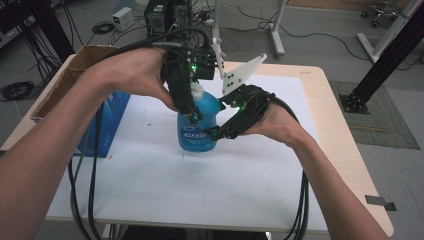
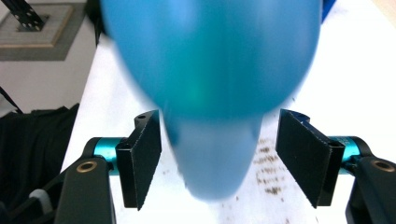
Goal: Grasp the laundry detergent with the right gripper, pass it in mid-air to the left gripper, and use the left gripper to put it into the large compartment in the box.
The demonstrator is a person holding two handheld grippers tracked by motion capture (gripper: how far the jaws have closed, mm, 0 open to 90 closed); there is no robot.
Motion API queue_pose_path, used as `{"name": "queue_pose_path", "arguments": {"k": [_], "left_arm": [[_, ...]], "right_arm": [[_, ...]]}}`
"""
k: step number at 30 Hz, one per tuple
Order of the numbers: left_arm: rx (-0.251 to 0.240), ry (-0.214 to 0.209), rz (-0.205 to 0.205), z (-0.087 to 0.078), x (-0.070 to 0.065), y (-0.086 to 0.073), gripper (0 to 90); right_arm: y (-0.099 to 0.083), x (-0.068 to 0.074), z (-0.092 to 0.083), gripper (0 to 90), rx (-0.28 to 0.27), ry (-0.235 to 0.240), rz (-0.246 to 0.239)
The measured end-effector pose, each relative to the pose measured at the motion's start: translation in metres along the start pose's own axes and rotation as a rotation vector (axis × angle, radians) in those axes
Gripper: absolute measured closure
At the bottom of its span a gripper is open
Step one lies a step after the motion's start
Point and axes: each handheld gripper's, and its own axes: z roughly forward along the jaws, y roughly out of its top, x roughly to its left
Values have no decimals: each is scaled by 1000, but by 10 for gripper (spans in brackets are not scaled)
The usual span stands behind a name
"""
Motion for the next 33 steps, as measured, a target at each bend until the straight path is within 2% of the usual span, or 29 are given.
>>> {"name": "queue_pose_path", "arguments": {"k": [4, 8, 9, 15, 18, 19, 20, 25, 29, 33], "left_arm": [[7, 4, -16, -6, 1, -6, 383], [21, 16, -46, -17, 3, -13, 383], [25, 22, -56, -21, 3, -15, 383], [33, 50, -104, -45, 7, -27, 383], [37, 51, -115, -52, 9, -30, 383], [38, 53, -134, -60, 11, -34, 383], [33, 56, -144, -63, 11, -37, 383], [36, 70, -189, -82, 15, -48, 383], [36, 84, -246, -98, 20, -58, 382], [52, 104, -284, -115, 24, -67, 382]], "right_arm": [[-3, 2, -4, 271, 41, -13, 11], [-9, 5, -9, 239, 97, -32, 14], [-12, 7, -13, 229, 123, -47, 30], [-19, 11, -24, 228, 162, -77, 51], [-21, 12, -30, 226, 183, -93, 54], [-24, 13, -39, 225, 243, -148, 57], [-24, 13, -39, 225, 243, -148, 57], [-32, 14, -56, 223, 331, -204, 74], [-36, 15, -65, 213, 348, -228, 82], [-41, 15, -75, 208, 364, -246, 103]]}}
